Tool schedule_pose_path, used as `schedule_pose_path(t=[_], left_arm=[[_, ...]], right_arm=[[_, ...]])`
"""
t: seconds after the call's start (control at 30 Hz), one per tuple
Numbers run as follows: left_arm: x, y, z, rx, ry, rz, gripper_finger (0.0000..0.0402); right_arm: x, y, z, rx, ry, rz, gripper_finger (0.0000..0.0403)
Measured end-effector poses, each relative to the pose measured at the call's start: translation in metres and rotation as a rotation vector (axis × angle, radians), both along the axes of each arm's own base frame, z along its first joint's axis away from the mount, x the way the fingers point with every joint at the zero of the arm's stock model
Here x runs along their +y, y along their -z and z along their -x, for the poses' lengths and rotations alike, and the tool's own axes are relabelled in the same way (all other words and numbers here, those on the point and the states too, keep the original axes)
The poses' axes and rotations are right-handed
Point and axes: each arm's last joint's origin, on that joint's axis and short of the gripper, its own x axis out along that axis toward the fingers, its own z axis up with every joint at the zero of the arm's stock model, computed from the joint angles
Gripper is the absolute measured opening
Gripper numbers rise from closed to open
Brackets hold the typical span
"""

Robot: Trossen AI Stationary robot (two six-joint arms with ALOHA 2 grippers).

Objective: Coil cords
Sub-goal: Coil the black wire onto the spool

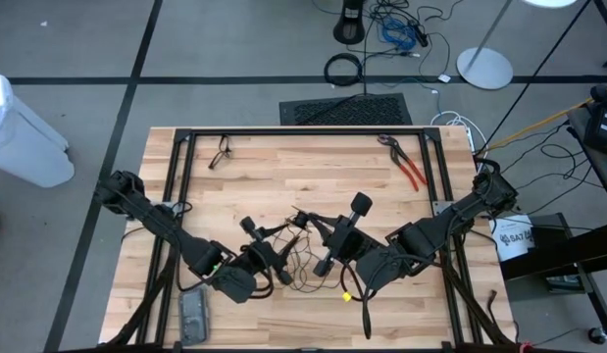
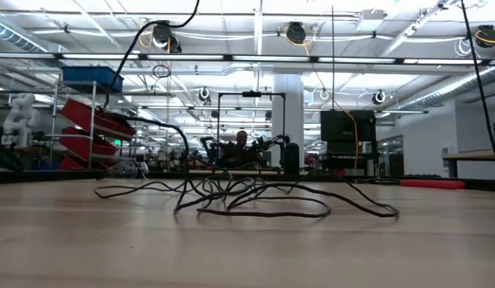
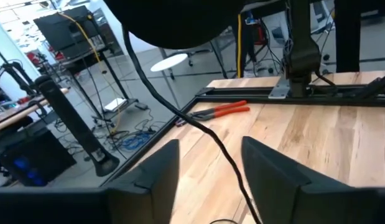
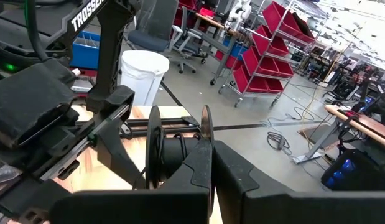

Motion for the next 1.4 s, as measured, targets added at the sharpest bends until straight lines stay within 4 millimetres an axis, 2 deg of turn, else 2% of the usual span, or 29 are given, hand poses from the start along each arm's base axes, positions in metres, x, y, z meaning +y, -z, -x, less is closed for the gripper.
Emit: schedule_pose_path(t=[0.1,0.27,0.33,0.97,1.1,1.4], left_arm=[[0.000,0.000,0.000,0.000,0.003,0.001,0.0129],[0.000,0.000,0.000,0.011,0.005,-0.012,0.0032],[0.000,0.000,0.000,0.020,0.007,-0.024,0.0010],[0.021,0.001,-0.015,0.041,0.056,0.025,0.0002],[0.024,0.001,-0.017,0.042,0.074,0.043,0.0002],[0.023,-0.001,-0.019,0.015,0.112,0.079,0.0001]], right_arm=[[0.000,0.000,0.000,0.000,0.000,0.000,0.0000],[0.000,0.000,0.000,0.001,0.000,0.001,0.0000],[0.000,0.000,0.000,0.000,0.000,0.000,0.0000],[-0.003,0.001,-0.002,-0.081,0.029,-0.112,0.0000],[-0.005,0.007,-0.009,-0.075,0.045,-0.113,0.0000],[-0.023,0.031,-0.038,-0.023,0.125,-0.080,0.0000]])
